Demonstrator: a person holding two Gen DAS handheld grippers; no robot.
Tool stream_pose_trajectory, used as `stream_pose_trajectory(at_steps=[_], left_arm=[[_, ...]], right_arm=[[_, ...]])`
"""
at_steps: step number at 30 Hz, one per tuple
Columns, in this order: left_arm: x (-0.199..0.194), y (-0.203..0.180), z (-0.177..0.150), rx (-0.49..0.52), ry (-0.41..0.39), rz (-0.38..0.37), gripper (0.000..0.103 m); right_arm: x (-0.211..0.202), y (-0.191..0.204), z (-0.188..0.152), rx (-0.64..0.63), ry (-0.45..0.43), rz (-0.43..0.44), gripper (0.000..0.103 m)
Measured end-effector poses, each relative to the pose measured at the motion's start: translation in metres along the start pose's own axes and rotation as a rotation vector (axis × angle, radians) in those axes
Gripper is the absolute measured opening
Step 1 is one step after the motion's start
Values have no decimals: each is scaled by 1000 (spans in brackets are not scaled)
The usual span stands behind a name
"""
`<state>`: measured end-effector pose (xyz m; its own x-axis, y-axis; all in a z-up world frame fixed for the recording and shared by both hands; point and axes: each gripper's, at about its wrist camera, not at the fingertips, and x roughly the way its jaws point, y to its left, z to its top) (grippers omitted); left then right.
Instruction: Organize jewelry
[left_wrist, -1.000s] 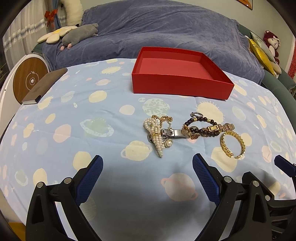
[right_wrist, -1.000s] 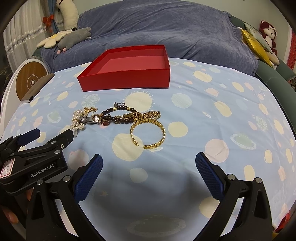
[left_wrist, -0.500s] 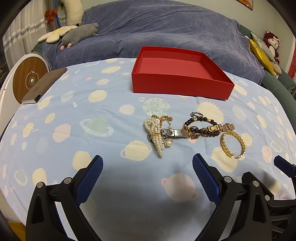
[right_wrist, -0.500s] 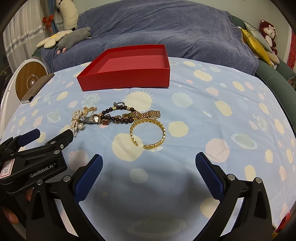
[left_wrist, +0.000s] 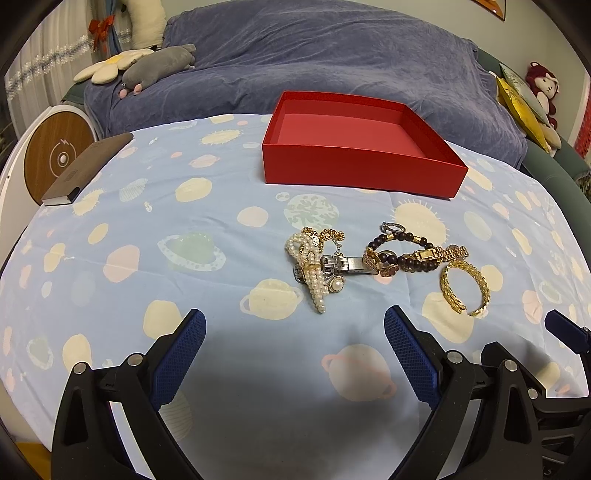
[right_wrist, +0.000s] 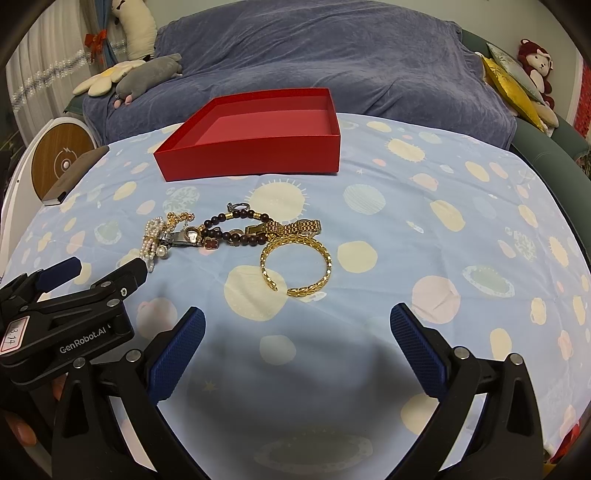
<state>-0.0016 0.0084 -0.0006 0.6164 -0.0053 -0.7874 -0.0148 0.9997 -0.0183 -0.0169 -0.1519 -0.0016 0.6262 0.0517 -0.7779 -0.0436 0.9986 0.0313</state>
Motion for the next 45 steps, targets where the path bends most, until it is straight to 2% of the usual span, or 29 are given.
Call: stream_pose_trajectory(at_steps=[28,32,37,42,44,45], left_arm=[[1,0,1,0,0,-2,94],[4,0,1,-3,12,-20,94],[4,5,8,-12,-15,-20,94],[15,6,14,-10,5,-50,94],[18,5,15,-10,11,-56,90],[21,4,16,-4,16,-56,82]], right_arm=[[2,1,0,0,3,2,98],[6,1,-2,-9,2,2,98],[14,2,-3,-13,9,17,98],[18,0,-2,-8,11,27,98],[20,-3,0,0,16,30,98],[22,-5,0,5,17,32,98]])
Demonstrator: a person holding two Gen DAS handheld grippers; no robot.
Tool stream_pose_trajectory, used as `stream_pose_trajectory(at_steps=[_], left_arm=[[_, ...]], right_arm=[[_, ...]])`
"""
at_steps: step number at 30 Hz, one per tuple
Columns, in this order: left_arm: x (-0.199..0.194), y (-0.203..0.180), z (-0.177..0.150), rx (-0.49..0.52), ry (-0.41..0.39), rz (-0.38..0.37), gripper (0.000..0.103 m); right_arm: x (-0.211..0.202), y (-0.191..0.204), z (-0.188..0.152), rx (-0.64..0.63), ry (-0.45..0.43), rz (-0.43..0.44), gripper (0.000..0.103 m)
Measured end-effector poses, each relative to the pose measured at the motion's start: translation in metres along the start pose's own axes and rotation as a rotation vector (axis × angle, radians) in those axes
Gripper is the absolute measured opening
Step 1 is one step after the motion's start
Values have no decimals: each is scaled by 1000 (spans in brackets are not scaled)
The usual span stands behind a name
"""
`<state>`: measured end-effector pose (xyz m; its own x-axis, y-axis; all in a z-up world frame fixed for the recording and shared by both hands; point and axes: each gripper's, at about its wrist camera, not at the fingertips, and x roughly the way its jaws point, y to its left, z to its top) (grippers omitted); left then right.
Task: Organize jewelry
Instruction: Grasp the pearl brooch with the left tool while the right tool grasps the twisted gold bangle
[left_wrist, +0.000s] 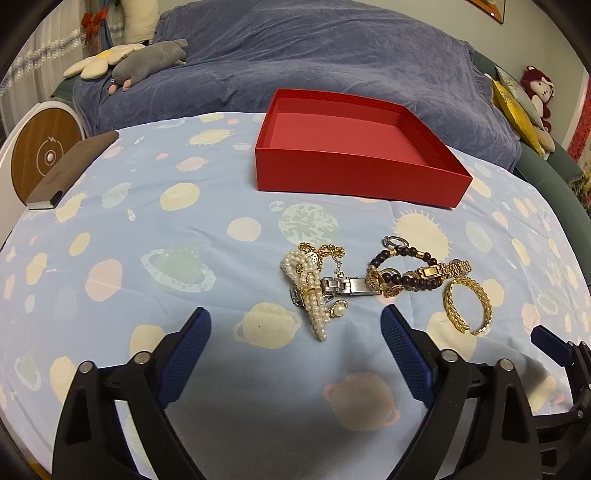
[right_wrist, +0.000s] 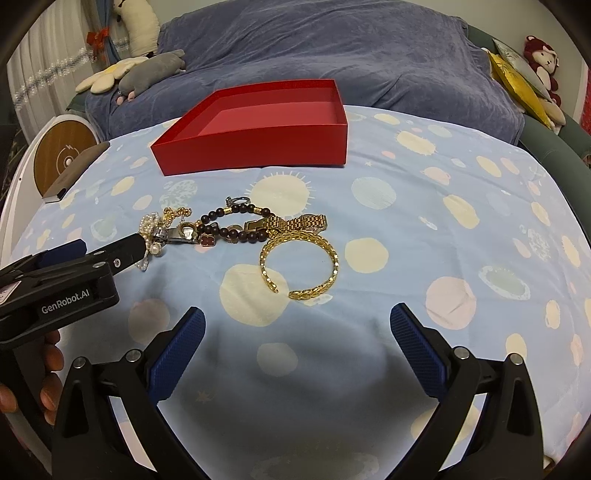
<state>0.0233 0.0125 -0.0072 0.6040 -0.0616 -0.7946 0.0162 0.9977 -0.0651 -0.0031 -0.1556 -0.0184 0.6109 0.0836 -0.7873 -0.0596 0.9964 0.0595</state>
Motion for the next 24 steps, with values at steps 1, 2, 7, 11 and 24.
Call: stream_pose_trajectory(at_steps=[1,2,7,11,24], left_arm=[[3,-1,1,7,7,-3,77],[6,-2,2,11,14,-3,76],[16,-2,5,8,30,-3,66],[22,-2,7,-3,44,-12,60],[17,-2,7,0,45,-83,11]], right_arm=[[1,-2,1,5,0,1,98],[2,-3,1,9,2,4,98],[5,-9,4,23,9,13,98],[7,-14,5,33,13,17,98],[11,-15,7,38,20,24,98]])
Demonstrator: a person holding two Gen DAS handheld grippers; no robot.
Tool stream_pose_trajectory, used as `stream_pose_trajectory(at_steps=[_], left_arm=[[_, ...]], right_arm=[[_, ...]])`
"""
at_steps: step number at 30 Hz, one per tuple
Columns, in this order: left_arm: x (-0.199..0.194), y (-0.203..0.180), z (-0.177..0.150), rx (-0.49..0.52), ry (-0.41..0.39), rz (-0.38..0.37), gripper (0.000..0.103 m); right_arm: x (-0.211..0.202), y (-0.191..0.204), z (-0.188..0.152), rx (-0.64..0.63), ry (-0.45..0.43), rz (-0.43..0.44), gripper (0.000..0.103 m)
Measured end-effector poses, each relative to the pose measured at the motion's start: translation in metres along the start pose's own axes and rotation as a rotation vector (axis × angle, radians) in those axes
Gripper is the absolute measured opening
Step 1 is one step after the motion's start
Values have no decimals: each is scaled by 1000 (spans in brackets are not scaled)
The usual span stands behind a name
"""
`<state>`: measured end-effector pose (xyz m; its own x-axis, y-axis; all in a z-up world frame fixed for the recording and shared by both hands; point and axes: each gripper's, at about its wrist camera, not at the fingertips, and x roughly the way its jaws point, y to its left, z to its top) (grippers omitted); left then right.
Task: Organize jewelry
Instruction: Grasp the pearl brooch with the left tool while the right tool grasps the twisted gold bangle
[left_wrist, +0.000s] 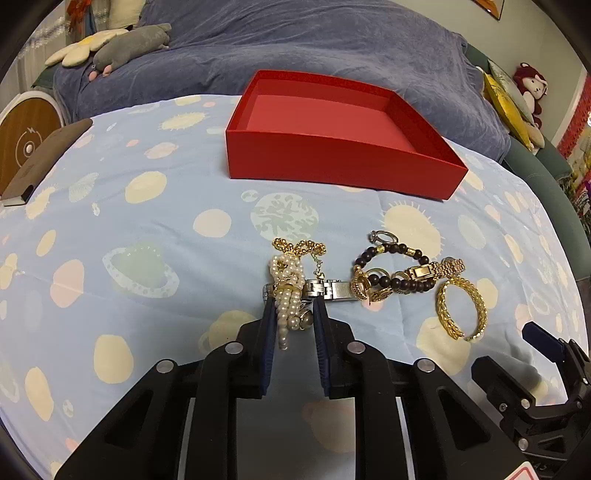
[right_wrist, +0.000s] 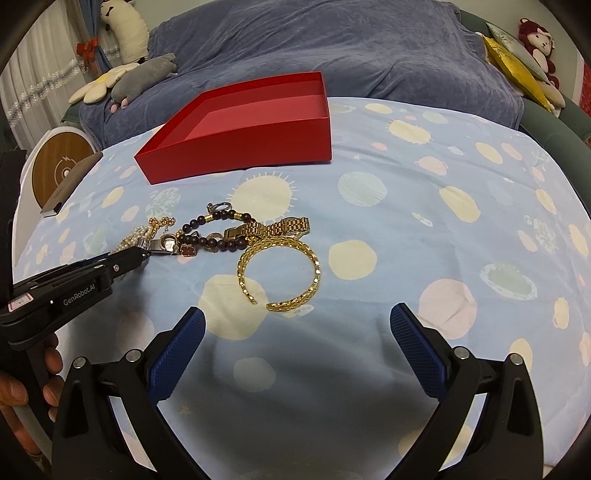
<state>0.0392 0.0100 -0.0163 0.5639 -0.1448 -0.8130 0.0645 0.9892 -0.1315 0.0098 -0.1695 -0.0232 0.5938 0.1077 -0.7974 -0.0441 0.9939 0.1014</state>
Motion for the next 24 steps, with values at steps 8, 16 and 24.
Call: stream_pose_trajectory(at_steps=[8,16,24], left_arm=[[-22,-2,4,27,-60,-45,10],[-40,14,14,-14,-116,-27,10],[-43,26,14,-40,-120,-7,10]], right_arm=[[3,5,1,-10,3,5,98],[6,1,9,0,-14,23,98],[24,6,18,-15,5,27,83]])
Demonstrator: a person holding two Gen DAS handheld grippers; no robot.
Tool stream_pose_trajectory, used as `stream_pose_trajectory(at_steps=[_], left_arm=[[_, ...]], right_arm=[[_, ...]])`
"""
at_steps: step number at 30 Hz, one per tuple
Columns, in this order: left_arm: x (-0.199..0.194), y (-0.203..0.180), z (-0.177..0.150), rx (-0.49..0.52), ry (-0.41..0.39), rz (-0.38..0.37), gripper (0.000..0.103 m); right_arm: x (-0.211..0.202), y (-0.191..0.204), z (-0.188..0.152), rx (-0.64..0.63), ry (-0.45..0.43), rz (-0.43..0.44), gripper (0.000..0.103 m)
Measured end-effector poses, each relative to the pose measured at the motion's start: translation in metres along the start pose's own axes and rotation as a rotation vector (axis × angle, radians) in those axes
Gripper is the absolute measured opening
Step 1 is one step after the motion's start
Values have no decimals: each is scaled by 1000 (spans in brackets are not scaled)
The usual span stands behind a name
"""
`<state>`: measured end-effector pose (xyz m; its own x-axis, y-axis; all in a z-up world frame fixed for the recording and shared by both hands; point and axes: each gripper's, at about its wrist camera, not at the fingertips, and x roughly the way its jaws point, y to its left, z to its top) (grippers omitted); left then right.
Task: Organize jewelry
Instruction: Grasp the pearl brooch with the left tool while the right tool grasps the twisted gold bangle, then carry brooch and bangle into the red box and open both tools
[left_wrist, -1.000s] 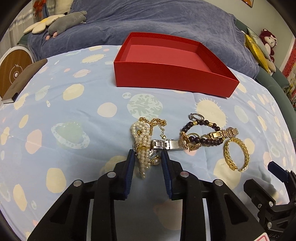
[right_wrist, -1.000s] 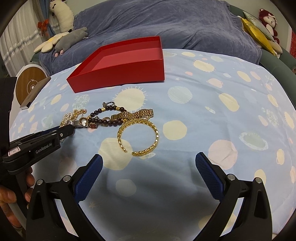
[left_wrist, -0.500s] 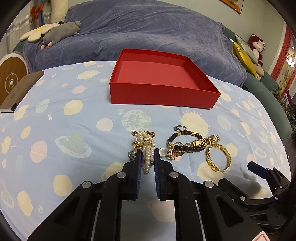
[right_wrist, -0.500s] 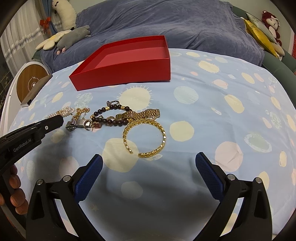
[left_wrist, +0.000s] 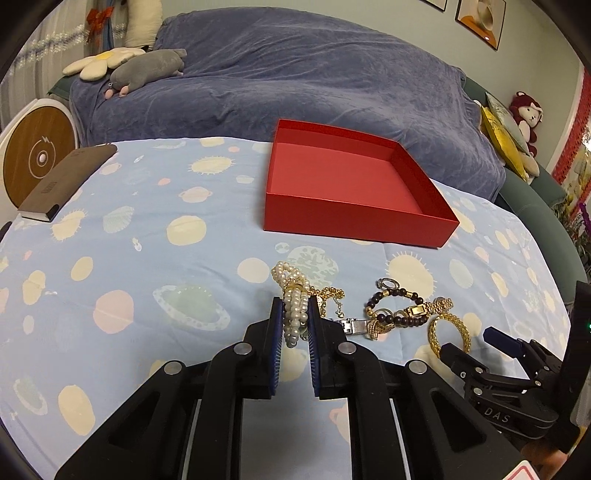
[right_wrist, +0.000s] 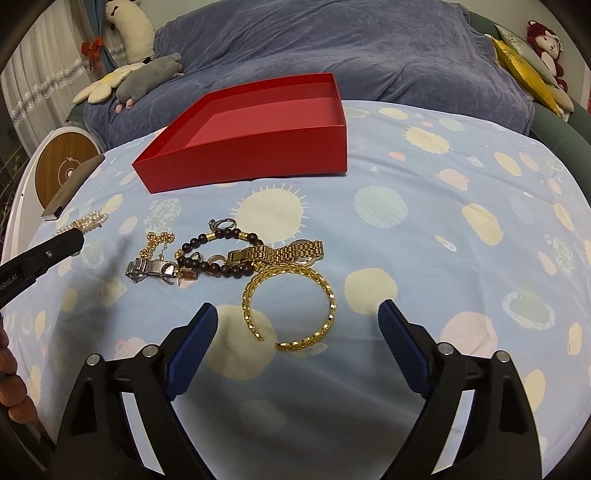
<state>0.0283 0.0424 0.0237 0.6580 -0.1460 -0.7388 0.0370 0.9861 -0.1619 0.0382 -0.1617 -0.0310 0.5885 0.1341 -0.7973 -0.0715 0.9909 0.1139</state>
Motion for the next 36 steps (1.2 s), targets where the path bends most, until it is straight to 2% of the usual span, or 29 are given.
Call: stream_pose_trajectory(at_steps=[3,8,11,17,24,30,36], left_arm=[[0,3,-1,1,4,1,10],[0,8,-5,5,9,9,10],[1,11,-6,-1,16,11,10],[0,13,-7,-6,17,9,10],[-5,4,2,7,5,-5,10],[-4,-16,41,59,26,-76,10],[17,-32,117,101,-33,-84,10]], right_arm=[[9,3,0,-11,17,-10,80],[13,10,-2,-67,2,-58,64],[11,9,-2,-68,-4,-56,55],[7,6,-1,-47,-1,-28,55],[-17,7,9,-33,-30,40,55],[-41,13,55,-81,-90,75,55],[-29,6,139,-49,-137,89,55]])
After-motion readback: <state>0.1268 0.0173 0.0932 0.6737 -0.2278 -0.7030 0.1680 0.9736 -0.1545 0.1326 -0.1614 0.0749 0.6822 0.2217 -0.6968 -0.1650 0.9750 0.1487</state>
